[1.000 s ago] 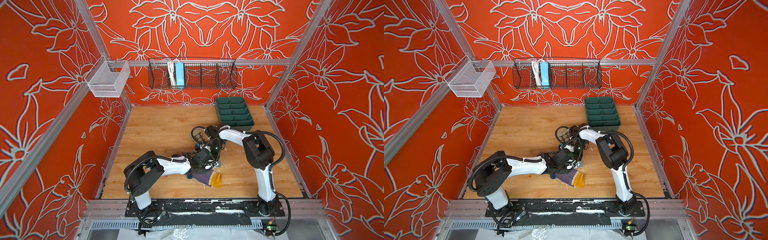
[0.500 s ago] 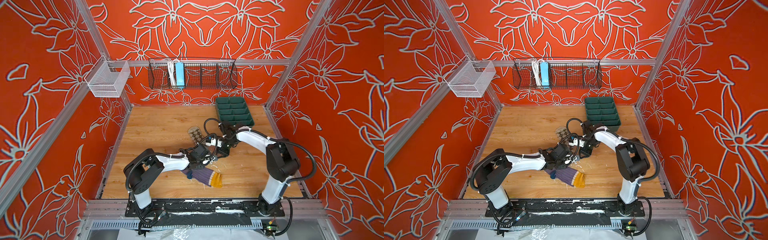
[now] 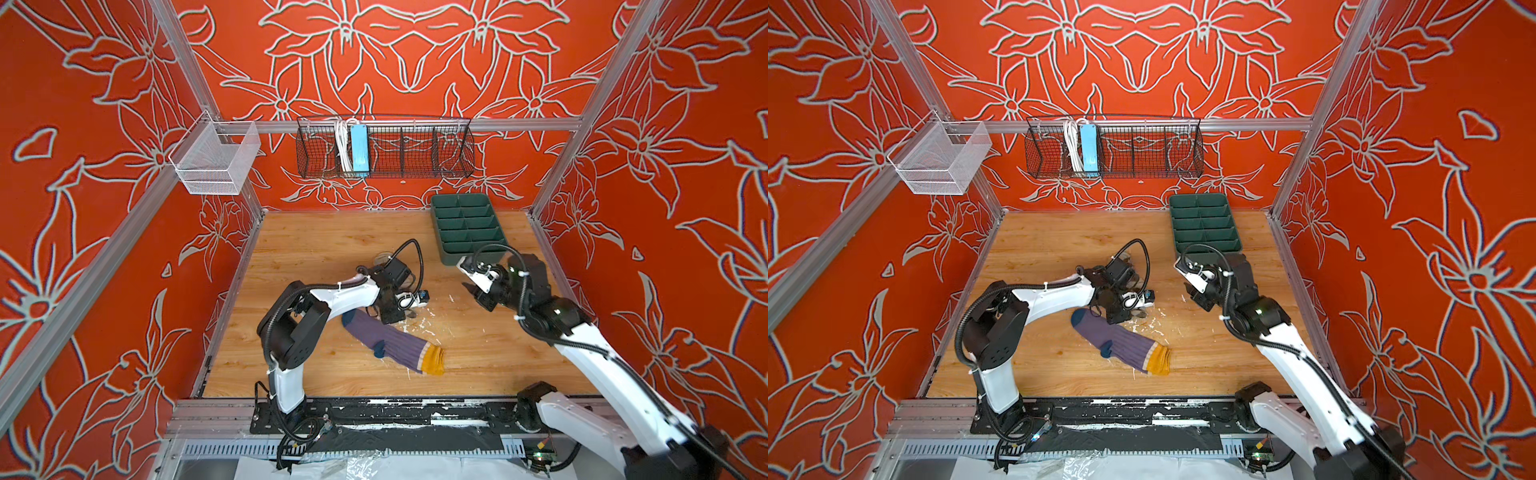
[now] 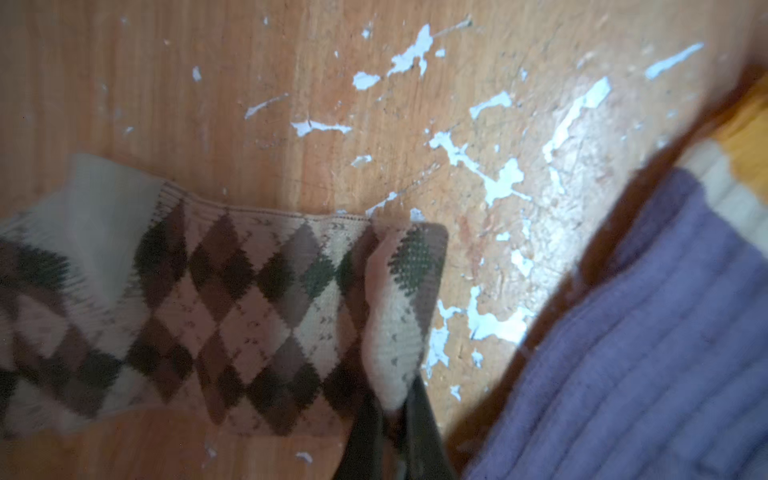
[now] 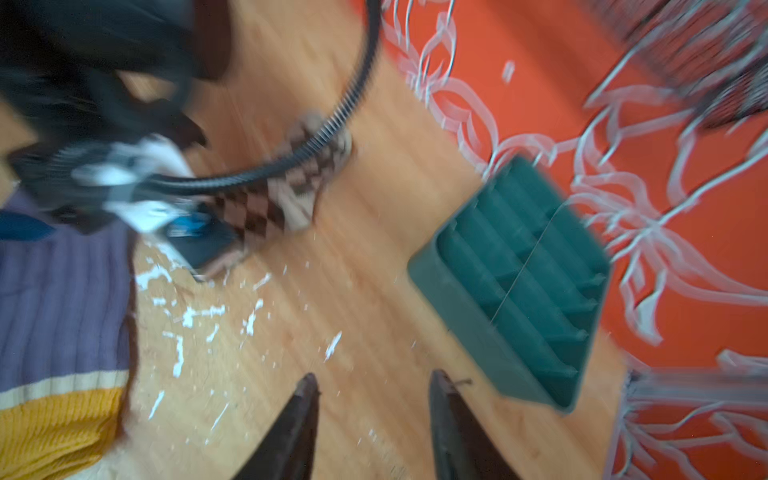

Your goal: Roll the socks

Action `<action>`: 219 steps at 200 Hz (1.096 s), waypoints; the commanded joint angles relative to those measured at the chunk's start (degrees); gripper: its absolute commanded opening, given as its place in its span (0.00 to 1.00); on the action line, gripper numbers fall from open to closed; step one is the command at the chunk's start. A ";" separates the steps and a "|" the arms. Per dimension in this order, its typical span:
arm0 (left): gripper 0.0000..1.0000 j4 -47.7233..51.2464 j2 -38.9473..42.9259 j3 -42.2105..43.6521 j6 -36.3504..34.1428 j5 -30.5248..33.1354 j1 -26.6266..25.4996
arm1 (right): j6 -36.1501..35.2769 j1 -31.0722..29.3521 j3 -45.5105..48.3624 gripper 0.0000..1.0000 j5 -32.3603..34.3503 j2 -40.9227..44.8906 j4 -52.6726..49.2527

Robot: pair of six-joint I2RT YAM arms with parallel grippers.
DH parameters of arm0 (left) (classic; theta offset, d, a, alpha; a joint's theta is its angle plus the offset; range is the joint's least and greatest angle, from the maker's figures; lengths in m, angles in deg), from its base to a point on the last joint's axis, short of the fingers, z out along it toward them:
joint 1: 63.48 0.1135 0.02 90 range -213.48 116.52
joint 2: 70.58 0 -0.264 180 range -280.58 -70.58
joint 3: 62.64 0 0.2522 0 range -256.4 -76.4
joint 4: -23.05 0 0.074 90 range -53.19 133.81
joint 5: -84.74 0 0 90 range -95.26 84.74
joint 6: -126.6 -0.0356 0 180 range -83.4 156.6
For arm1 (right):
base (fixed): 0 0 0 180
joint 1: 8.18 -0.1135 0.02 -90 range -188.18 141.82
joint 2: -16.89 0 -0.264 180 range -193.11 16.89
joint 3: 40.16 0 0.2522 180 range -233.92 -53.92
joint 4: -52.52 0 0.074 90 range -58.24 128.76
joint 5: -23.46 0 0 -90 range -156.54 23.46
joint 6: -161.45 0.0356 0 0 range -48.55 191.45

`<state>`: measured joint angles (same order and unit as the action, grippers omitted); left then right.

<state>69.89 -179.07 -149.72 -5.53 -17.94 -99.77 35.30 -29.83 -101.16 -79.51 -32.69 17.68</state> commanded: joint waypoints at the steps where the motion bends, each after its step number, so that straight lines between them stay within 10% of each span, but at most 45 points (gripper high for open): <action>1: 0.00 15.87 -4.44 -6.43 -1.11 -11.78 3.23 | -10.69 -1.32 4.42 0.45 -8.20 5.10 3.06; 101: 0.00 28.40 -15.82 -20.39 0.37 -17.11 6.58 | -31.73 -27.26 9.90 0.53 13.58 -12.04 16.92; 219: 0.00 28.96 -16.39 -21.09 0.30 -17.02 6.67 | -28.82 -28.91 2.26 0.54 18.22 -47.25 33.03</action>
<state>96.38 -194.76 -170.38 -4.35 -33.03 -92.78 6.80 -59.25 -97.23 -63.60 -76.91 46.88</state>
